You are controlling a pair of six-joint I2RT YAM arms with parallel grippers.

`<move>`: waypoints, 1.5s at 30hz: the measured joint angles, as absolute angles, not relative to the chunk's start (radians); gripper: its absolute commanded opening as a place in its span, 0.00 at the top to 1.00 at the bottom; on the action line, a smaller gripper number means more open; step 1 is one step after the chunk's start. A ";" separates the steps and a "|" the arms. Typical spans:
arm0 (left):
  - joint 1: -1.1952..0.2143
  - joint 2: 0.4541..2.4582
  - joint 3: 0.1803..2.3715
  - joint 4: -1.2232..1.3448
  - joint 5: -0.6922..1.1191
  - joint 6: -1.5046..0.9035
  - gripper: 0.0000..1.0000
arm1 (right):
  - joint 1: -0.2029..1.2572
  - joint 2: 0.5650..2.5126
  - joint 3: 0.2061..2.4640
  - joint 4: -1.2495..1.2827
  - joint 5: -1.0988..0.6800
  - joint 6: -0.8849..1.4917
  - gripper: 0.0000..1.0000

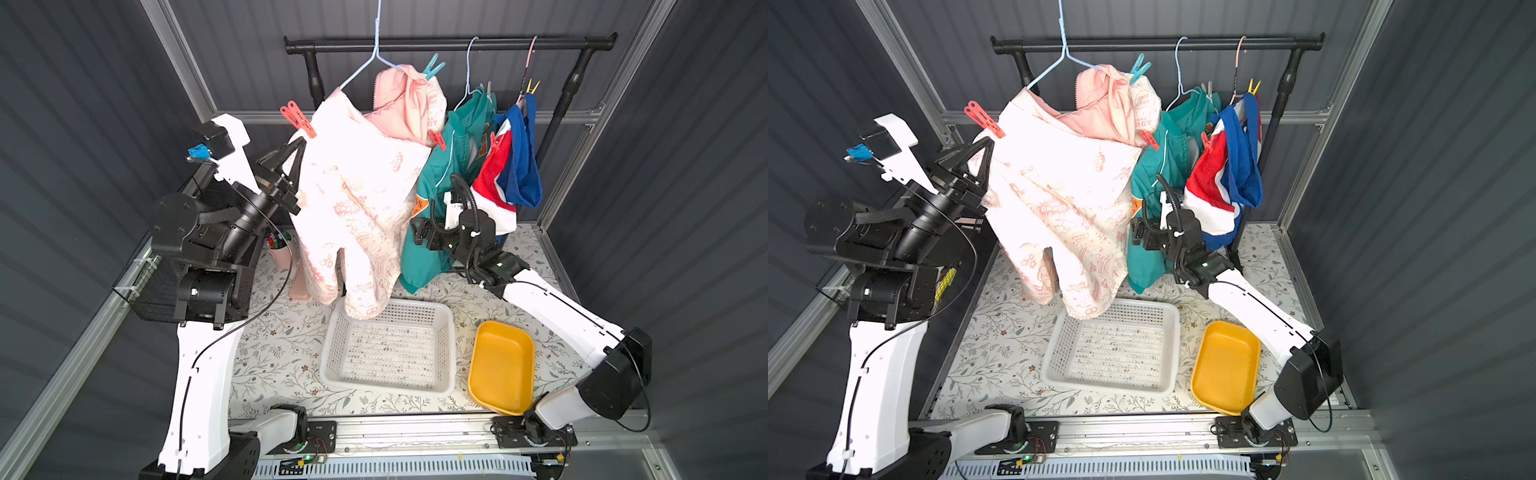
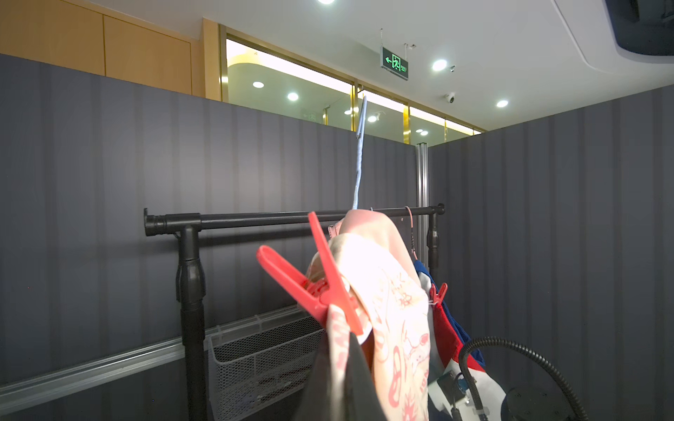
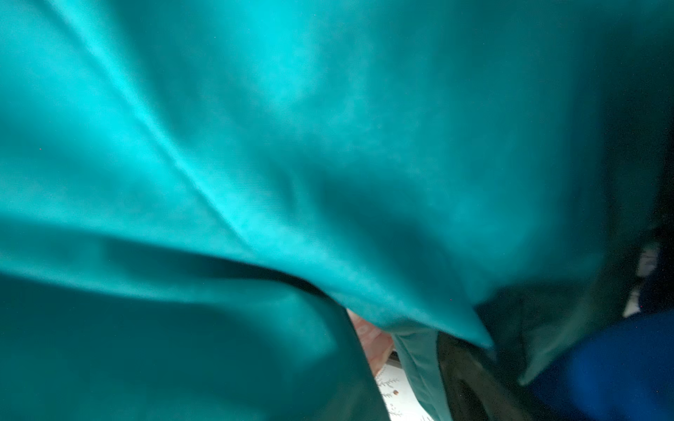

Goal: Remove the clothespins securing jackets to the hanger
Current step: Adjust the jacket in the basket.

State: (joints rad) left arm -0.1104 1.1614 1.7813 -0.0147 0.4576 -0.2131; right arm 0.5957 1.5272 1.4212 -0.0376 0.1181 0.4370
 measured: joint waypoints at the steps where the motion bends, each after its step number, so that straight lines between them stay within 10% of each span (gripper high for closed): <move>1: -0.110 1.150 1.773 -0.026 0.446 -0.205 1.00 | 0.580 1.527 1.421 -0.044 0.119 0.442 0.01; 45: -0.117 0.946 1.684 -0.145 0.705 -0.006 1.00 | 0.353 1.653 1.435 -0.127 -0.134 0.550 0.01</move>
